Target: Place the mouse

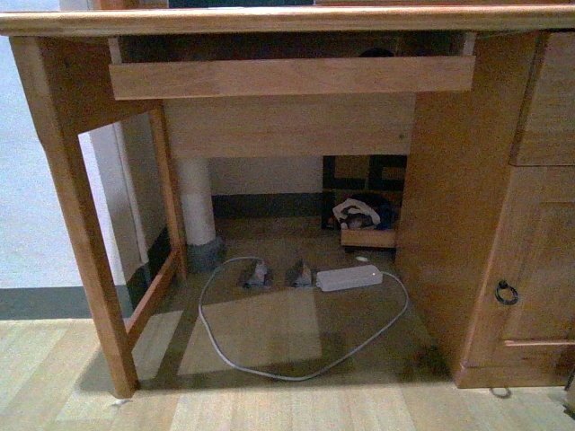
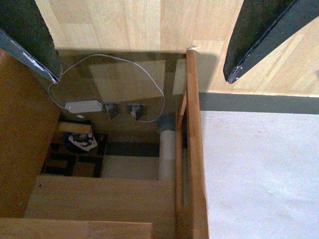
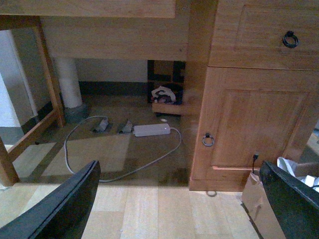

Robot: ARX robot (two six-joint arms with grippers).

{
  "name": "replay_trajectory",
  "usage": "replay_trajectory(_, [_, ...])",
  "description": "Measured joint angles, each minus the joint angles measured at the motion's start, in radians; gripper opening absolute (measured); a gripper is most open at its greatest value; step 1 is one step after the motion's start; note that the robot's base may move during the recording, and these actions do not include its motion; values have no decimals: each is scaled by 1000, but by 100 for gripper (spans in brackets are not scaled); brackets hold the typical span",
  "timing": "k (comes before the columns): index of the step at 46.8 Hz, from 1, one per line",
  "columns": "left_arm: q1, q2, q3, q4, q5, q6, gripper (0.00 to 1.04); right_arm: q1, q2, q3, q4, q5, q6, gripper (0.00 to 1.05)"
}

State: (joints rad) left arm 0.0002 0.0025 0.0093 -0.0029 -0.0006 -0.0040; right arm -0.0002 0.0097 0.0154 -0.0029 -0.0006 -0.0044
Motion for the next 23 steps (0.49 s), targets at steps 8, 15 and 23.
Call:
replay_trajectory(8, [0, 0, 0, 0, 0, 0, 98, 0, 0, 0, 0, 0, 0, 98])
replay_trajectory(15, [0, 0, 0, 0, 0, 0, 98, 0, 0, 0, 0, 0, 0, 98])
replay_trajectory(23, [0, 0, 0, 0, 0, 0, 98, 0, 0, 0, 0, 0, 0, 98])
